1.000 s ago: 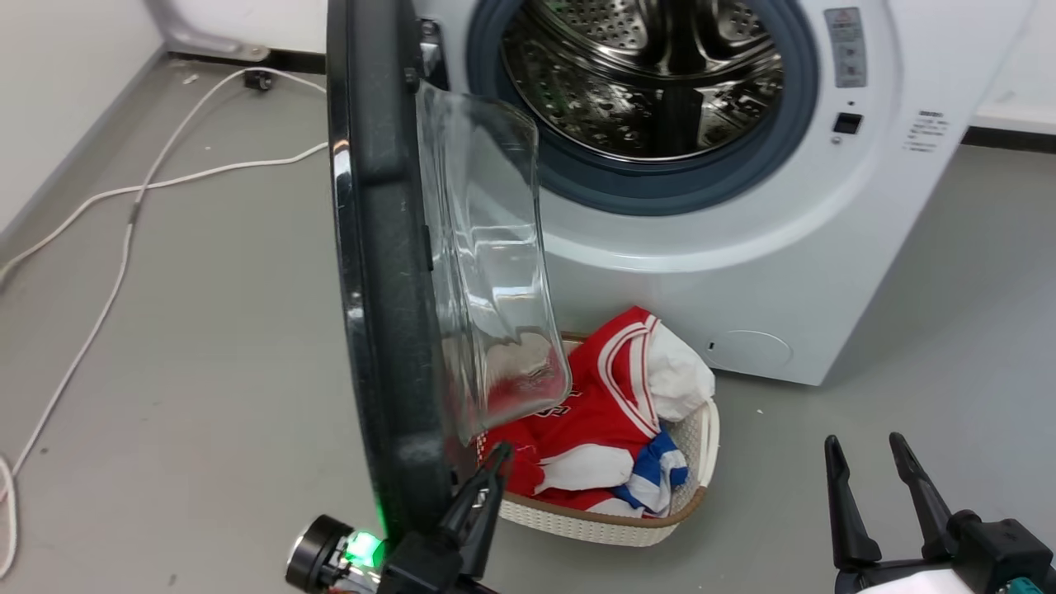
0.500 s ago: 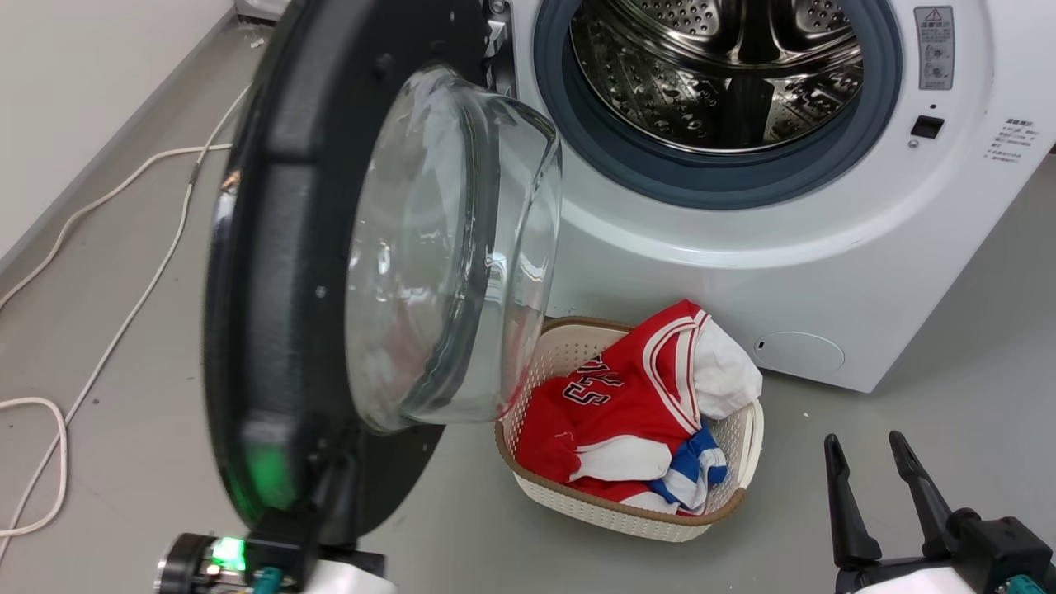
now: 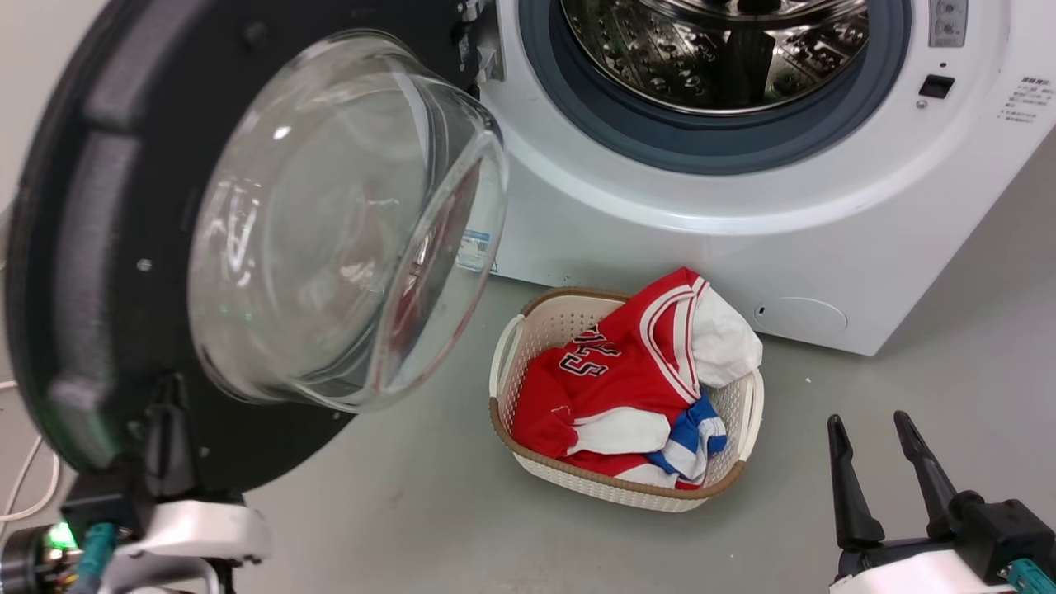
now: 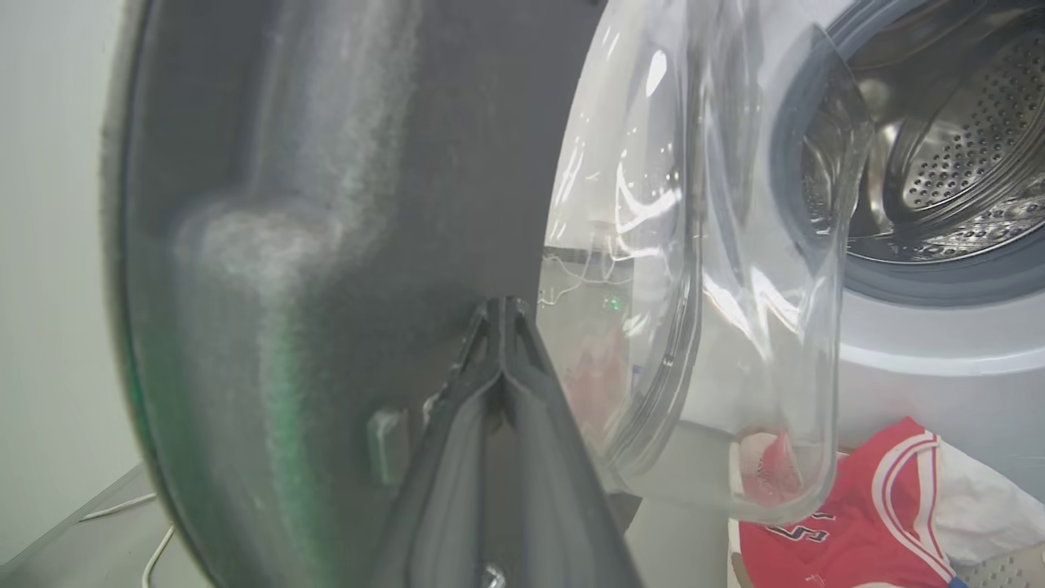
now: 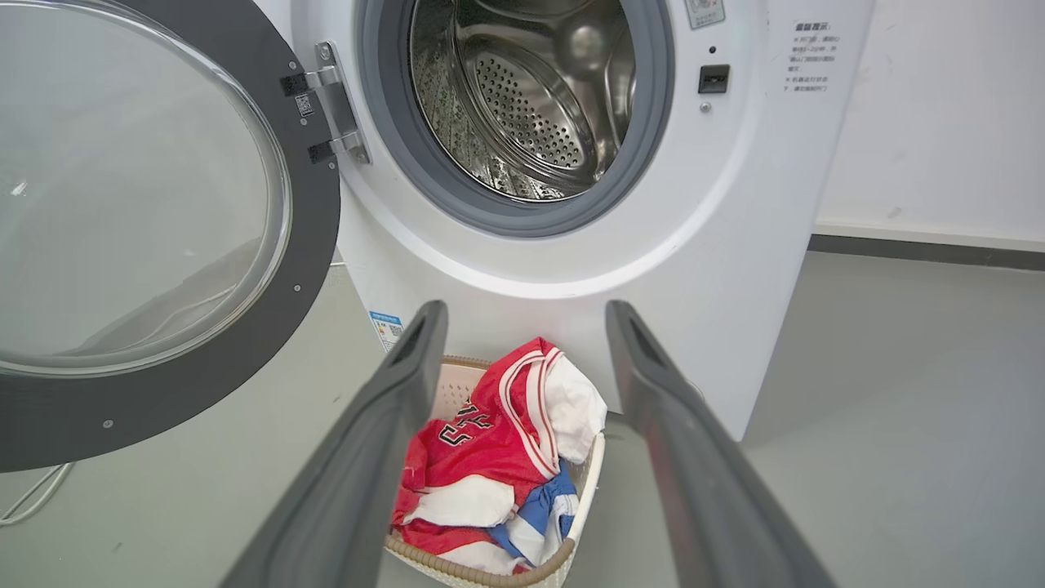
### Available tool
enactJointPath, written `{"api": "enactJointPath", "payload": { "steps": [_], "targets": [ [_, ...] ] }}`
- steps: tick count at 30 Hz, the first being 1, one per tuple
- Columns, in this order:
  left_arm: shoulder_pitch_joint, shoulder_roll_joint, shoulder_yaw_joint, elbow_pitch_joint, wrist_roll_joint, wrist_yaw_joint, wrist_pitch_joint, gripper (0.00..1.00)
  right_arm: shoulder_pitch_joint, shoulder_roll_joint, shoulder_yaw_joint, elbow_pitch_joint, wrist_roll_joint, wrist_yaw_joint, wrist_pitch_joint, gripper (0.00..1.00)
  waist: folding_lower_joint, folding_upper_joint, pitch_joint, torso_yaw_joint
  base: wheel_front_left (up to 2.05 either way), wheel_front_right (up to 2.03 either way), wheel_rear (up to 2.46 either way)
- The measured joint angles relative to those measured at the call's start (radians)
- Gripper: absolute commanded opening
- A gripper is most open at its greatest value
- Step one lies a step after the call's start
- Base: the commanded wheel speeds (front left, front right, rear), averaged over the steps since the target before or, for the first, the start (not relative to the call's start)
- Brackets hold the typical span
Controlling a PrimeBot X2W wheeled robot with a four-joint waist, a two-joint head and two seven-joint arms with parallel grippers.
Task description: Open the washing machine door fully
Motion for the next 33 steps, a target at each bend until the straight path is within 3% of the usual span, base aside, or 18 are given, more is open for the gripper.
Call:
{"api": "enactJointPath", "payload": {
  "steps": [12,20,33],
  "targets": [
    [-0.092,0.032,0.201,0.09,-0.024,-0.036,0.0,0.0,-0.038,0.0,-0.006,-0.007,-0.024,0.0,0.0,1.0,0.0,0.0,0.061,-0.035,0.0,0.0,0.0],
    [-0.169,0.051,0.282,0.171,-0.034,-0.095,-0.001,0.0,-0.069,0.0,-0.011,-0.011,-0.034,0.0,0.0,1.0,0.0001,0.0,0.104,-0.052,0.0,0.0,0.0],
    [-0.244,0.085,0.398,0.334,-0.037,-0.156,-0.001,0.0,-0.081,0.0,-0.012,-0.01,-0.034,0.0,0.0,1.0,0.0,0.0,0.109,-0.085,0.0,0.0,0.0]
  ]
}}
